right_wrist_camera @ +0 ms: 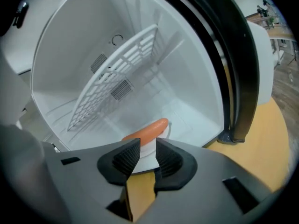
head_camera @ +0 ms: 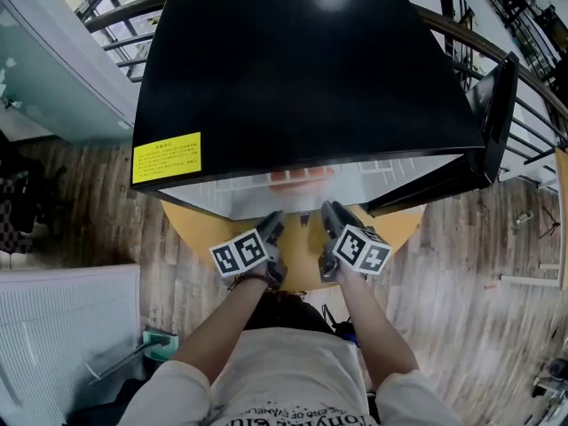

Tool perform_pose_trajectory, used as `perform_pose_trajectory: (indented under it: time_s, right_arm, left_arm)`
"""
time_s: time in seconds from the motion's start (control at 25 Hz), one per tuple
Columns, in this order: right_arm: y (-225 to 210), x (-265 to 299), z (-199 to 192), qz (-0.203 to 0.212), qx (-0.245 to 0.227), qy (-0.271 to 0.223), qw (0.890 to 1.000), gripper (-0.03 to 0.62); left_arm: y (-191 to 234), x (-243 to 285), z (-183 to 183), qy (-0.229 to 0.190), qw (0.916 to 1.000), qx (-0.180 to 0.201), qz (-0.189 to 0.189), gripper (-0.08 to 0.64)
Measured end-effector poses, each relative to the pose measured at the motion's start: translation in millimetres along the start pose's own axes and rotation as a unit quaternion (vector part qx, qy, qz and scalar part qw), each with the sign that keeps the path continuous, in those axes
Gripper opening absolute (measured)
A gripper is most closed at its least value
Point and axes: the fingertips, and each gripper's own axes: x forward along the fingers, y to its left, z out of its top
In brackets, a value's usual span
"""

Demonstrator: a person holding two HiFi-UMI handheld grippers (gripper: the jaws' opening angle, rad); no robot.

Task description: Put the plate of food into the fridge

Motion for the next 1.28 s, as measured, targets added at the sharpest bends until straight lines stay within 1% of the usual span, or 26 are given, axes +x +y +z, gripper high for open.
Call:
perform_pose_trajectory:
  time_s: [0.04,0.08,0.16,0.24,0.44,0.6,0.68,0.76,0.84,0.92,1.08,1.28]
  right_arm:
    - [6.4,-7.1,-1.9,0.007,-0.008,0.001,1.0,0.113]
    - [12.9,-14.4,-4.6,0.014,-0.016,0.004,1.0,0.087]
    - [23.9,-28.9,-8.5,0.021,-0.035,0.008,0.999,0.063]
    - [33.8,-43.4,-10.4,0.023,-0.051,0.009,0.998,0.054]
    - [59.3,-79.2,-18.4,0.037,-0.068,0.013,0.997,0.033]
    - [72.2,-101.1,-24.7,0.03,-0.11,0.011,0.993,0.028]
    - [76.7,-109.5,-27.1,0.02,-0.14,0.014,0.99,0.026]
    - [80.1,-114.9,-30.5,0.013,-0.159,0.023,0.987,0.026]
    - [84.4,-117.3,-35.5,0.012,-0.157,0.03,0.987,0.026]
    - [89.0,-121.0,-42.0,0.011,-0.148,0.034,0.988,0.026]
    - [100.2,-129.4,-57.1,0.012,-0.151,0.041,0.988,0.026]
    - [110.0,-131.1,-58.1,0.015,-0.185,0.038,0.982,0.026]
  left_arm:
    - [-2.6,-6.1,-3.6,0.007,0.9998,0.018,-0.001,0.084]
    - [-5.2,-13.3,-6.7,0.012,0.9994,0.031,-0.003,0.075]
    - [-11.9,-28.4,-10.4,0.019,0.9984,0.052,-0.006,0.063]
    - [-20.5,-44.4,-10.3,0.022,0.9967,0.077,-0.009,0.054]
    - [-44.0,-85.9,-9.1,0.019,0.9891,0.145,-0.016,0.027]
    - [-60.7,-112.8,-9.8,0.012,0.9832,0.18,-0.025,0.023]
    - [-69.8,-120.6,-13.3,0.016,0.9778,0.207,-0.027,0.023]
    - [-79.2,-125.1,-17.6,0.021,0.9685,0.247,-0.024,0.023]
    - [-87.8,-129.7,-18.7,0.023,0.9583,0.284,-0.02,0.023]
    - [-94.8,-133.1,-20.7,0.027,0.9511,0.307,-0.019,0.023]
    - [-98.8,-133.1,-27.8,0.037,0.9426,0.331,-0.019,0.023]
    - [-97.0,-129.0,-37.2,0.054,0.9358,0.348,-0.02,0.023]
